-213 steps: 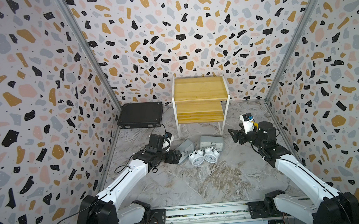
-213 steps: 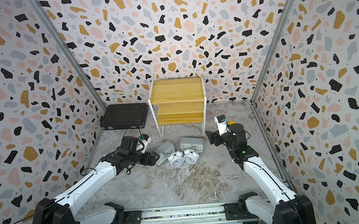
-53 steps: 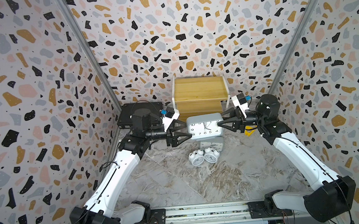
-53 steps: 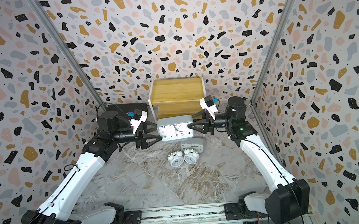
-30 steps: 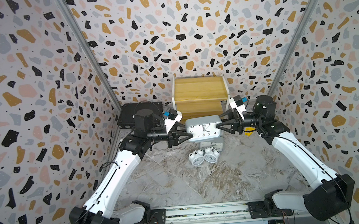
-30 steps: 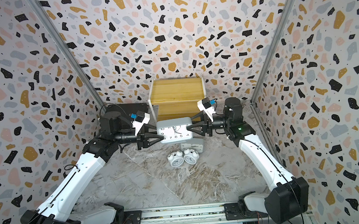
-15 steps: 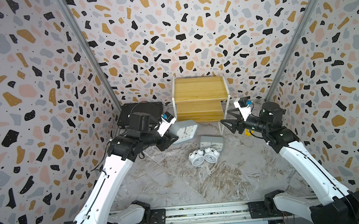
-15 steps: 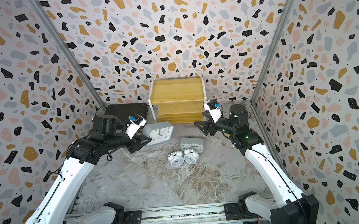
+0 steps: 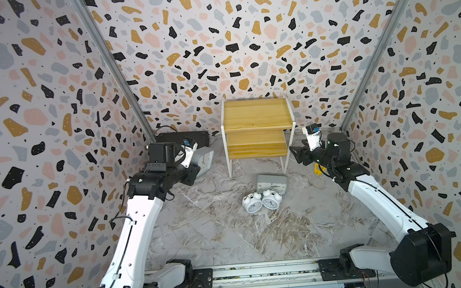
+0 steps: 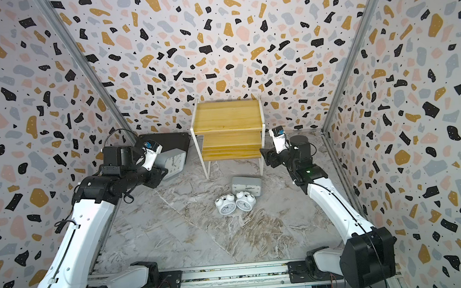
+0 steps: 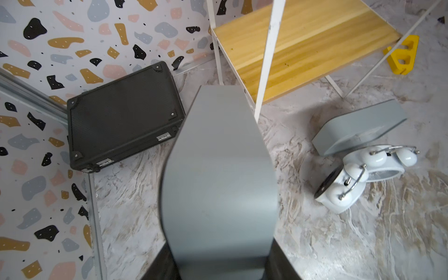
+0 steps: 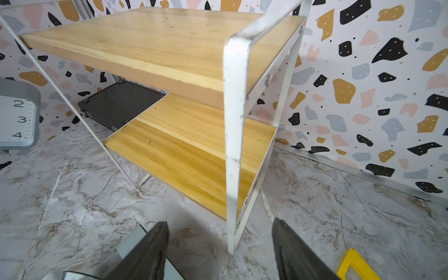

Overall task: Place the alarm clocks on the shelf by style
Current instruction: Pick up the alarm from the center of the board, then place the alarm on the shelf.

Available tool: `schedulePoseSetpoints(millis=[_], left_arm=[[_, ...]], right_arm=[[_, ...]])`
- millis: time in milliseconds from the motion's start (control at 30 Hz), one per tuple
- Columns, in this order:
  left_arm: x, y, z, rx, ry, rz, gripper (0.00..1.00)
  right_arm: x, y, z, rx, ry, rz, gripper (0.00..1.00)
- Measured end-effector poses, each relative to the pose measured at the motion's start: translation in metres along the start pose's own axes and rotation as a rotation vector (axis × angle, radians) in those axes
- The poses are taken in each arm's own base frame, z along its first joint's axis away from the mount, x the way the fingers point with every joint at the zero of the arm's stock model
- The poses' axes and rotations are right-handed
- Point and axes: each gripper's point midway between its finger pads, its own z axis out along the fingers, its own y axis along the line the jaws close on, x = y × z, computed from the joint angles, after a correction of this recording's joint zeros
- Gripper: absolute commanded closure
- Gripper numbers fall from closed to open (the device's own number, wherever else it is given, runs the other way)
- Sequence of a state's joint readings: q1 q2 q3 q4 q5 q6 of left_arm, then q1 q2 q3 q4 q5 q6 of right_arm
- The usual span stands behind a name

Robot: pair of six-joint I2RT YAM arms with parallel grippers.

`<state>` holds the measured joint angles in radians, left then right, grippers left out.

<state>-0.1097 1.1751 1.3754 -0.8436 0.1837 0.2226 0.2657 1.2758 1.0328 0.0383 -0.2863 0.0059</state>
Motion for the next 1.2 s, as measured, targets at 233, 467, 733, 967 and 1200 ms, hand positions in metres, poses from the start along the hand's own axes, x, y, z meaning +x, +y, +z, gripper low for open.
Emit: schedulePoseSetpoints(millis=[233,467,733,967,1200], left_arm=[[-0.023,0.019,0.035,0.037,-0.032,-0.095,0.9],[-0.048,0.027,0.052,0.103,-0.096,-0.124,0.91],[-0.068,0.02,0.065,0.228,-0.185,-0.104,0.91],[-0.085,0.017,0.072,0.314,-0.27,-0.07,0.91],[-0.082,0.014,0.09,0.403,-0.299,-0.049,0.91]], right_arm=[[0.008,-0.01,0.027,0.012,-0.01,0.01,0.35],[0.001,-0.016,0.043,0.019,-0.045,0.0,0.41],[-0.016,-0.018,0.051,0.02,-0.113,-0.019,0.55],[-0.018,-0.019,0.056,0.012,-0.134,-0.025,0.7],[-0.019,-0.017,0.057,0.002,-0.138,-0.03,0.76]])
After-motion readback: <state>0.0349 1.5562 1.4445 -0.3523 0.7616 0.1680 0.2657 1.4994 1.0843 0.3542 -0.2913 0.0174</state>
